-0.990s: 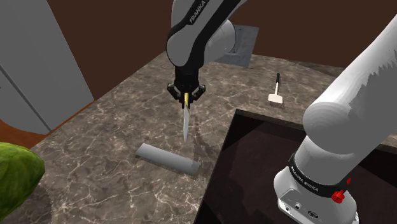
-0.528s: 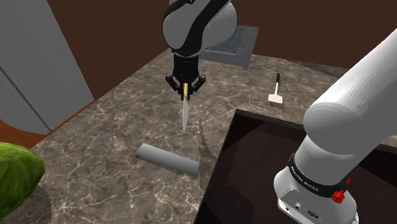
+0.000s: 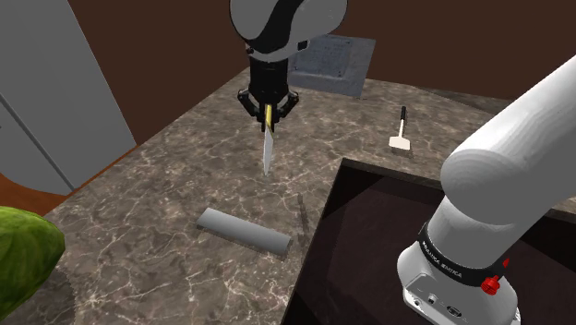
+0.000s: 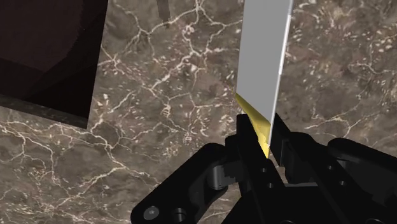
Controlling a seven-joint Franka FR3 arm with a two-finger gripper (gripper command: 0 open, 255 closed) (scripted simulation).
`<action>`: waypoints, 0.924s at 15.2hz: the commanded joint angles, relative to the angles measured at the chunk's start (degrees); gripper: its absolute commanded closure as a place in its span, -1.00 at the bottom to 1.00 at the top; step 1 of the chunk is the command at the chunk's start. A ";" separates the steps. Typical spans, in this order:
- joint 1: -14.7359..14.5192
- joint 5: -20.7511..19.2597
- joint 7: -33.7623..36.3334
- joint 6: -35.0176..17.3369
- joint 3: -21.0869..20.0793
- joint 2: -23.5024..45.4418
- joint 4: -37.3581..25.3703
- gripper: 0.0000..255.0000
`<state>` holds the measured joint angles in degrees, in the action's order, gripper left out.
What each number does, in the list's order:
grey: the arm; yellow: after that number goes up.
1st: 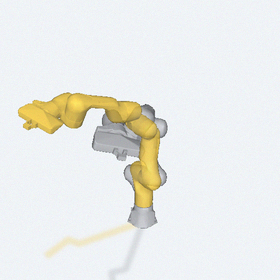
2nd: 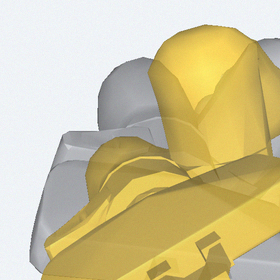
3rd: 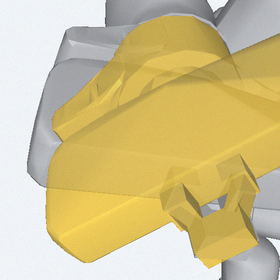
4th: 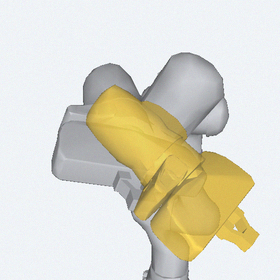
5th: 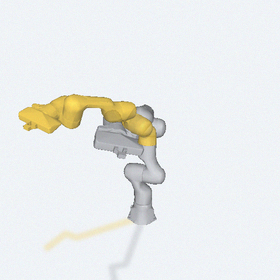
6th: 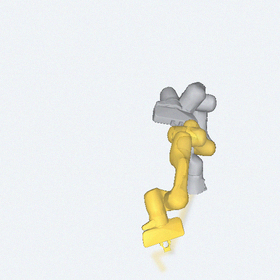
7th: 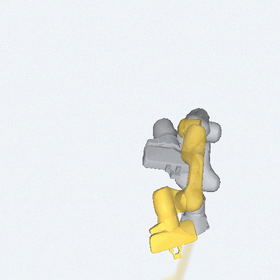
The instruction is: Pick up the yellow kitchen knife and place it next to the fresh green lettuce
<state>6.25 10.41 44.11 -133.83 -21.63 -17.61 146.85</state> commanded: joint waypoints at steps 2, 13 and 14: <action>-0.12 0.24 -0.29 2.79 0.47 -1.74 -1.03 1.00; -0.19 0.21 -0.53 12.34 1.84 -6.00 -6.39 1.00; -0.18 0.18 -0.53 13.18 1.96 -6.29 -6.94 1.00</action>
<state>6.02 10.69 43.54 -121.59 -19.76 -23.78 140.71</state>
